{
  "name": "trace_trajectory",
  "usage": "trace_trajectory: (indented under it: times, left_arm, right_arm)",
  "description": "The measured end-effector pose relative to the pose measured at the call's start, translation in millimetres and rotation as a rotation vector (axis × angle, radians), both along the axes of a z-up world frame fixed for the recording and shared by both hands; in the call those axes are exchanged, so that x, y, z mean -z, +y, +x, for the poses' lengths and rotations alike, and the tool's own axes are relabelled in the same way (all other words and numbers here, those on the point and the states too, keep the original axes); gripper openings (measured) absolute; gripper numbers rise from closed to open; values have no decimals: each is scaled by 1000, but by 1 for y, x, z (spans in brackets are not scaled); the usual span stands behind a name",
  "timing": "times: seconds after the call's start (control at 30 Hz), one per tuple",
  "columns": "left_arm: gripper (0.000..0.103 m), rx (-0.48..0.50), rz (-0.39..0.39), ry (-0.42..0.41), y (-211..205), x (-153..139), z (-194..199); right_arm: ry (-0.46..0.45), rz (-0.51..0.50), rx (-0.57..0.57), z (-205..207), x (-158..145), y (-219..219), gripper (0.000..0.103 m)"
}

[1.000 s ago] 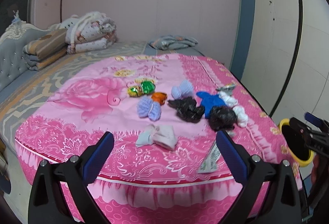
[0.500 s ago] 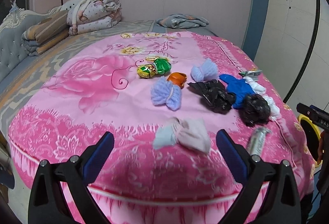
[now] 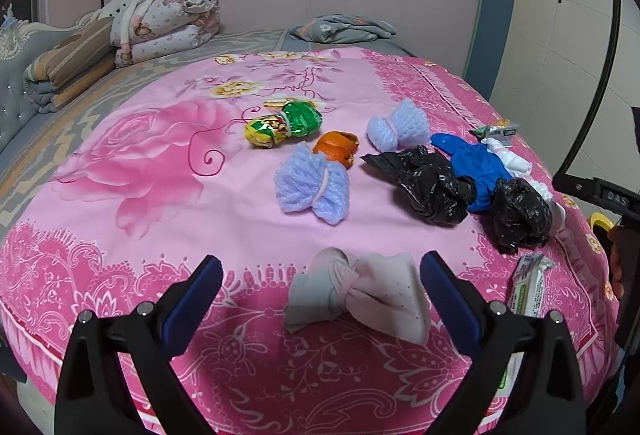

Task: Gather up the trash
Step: 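Grasp the grey-pink cloth bundle with the left tool while the right tool grasps the white tissue bundle, then carry both held bundles over the yellow-rimmed bin with both tools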

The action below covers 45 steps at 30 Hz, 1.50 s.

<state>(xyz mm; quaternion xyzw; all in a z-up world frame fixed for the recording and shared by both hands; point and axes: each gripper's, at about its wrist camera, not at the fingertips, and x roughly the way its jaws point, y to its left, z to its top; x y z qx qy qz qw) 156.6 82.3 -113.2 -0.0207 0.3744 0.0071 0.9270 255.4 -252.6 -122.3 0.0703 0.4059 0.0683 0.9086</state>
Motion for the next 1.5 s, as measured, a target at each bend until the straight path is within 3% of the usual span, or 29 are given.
trace_trajectory:
  times: [0.23,0.5,0.8,1.13,1.5]
  left_arm:
    - [85,23,-9,15,-2,9,15]
    - [51,107,-21,46,-20,25,27]
    - [23,124,-15,26,-31,25,25]
    - [17,74,-29,28,-25,16,20]
    - [16,67,0,-67,-40,-41,-12]
  right_arm:
    - [32,10,20,13,13,2,84]
    - [74,-8,15,28,32,6,67]
    - [87,31,-49,25,36,16,24]
    - [111,131,-71,7,24,1,15]
    - [-53,169,-97,-60,-60,-37,15]
